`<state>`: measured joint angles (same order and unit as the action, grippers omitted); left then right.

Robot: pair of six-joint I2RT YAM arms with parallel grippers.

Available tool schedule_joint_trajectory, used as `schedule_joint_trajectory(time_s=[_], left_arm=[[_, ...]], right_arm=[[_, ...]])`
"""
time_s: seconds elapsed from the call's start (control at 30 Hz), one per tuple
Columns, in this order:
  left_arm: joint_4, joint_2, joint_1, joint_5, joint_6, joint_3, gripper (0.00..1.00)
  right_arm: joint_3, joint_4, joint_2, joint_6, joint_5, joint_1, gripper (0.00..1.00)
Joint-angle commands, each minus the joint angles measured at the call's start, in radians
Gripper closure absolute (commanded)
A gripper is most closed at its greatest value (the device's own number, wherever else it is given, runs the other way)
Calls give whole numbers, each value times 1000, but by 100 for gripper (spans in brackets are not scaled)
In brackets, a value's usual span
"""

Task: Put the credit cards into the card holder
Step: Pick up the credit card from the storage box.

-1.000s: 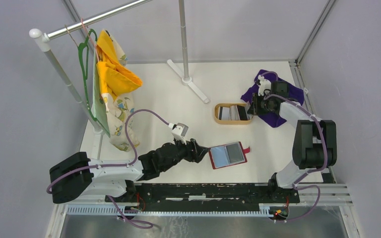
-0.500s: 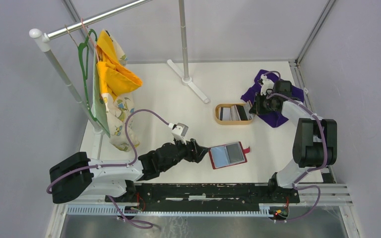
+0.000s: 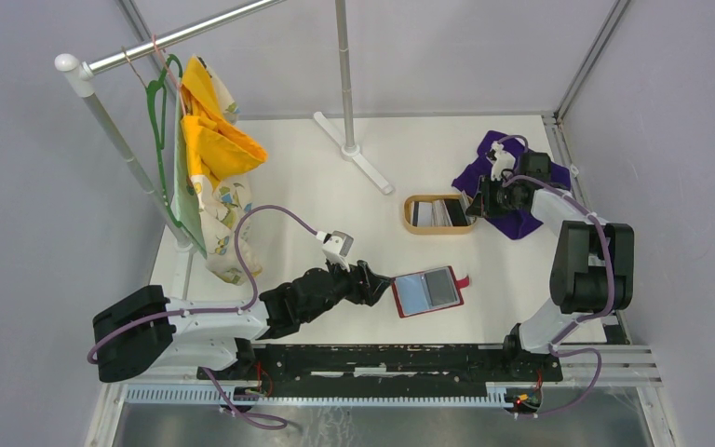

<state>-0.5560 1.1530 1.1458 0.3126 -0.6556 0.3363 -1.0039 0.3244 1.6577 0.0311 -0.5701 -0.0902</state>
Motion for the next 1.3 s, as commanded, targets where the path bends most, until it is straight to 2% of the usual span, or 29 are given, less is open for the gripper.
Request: schedule_joint_trajectory(time_s=[0.0,0.27,0.43,0.7,0.9,1.03,1.27], left_arm=[[-59,-14,1,6,-30,-2,24],[-63,-10,0,5,-32,-2,24],[-64,-10,0,3,-32,-3,24],[-65,-16,0,3,-32,-6,24],[-69,-9,2,-1,-32,-3,24],[-72,-6,1,-3,-34,-3,24],[-75,1,1,-9,-33,3,24]], right_arm=[[-38,-10,-36,12,-53,-8,73],[-36,-10,-35,12,-66,-9,75],[-39,-4,-31,16,-44,-9,80],[-41,-4,-55,27,-50,-9,94],[-34,-15,-72,26,-66,-8,95],[-33,-15,-63,36,-72,-6,91],[-65,3,-16,61,22,3,89]])
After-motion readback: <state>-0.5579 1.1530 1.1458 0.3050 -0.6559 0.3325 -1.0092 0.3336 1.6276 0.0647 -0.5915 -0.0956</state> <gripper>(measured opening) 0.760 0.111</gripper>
